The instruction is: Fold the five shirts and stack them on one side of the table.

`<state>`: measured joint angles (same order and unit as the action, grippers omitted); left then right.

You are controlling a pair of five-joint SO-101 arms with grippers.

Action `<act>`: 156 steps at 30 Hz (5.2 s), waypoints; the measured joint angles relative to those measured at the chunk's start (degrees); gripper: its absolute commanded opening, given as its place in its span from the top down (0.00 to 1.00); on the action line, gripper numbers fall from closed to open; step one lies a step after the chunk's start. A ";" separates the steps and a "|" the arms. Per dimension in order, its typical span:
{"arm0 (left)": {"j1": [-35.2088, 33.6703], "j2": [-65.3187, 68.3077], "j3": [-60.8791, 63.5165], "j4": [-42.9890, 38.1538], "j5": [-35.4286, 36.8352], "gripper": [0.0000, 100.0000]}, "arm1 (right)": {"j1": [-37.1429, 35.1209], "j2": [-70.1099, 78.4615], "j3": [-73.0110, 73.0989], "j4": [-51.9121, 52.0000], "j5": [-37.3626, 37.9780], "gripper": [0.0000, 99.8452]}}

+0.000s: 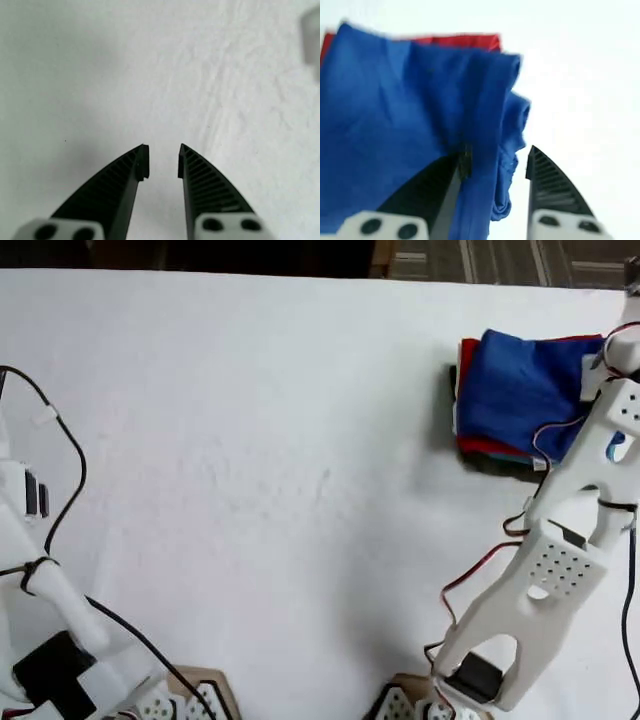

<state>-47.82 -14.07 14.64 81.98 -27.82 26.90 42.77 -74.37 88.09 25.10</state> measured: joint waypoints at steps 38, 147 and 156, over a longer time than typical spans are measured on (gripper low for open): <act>2.64 -11.52 0.18 2.99 0.00 0.88 | -1.41 5.98 -8.88 2.02 -2.37 0.86; 42.02 -89.05 81.05 -7.30 32.35 0.97 | -22.51 -144.97 170.73 -15.74 -15.30 0.98; 42.02 -89.05 81.05 -7.30 32.35 0.97 | -22.51 -144.97 170.73 -15.74 -15.30 0.98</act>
<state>-5.80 -103.12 95.69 74.68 4.53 4.40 -102.20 96.35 72.35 9.80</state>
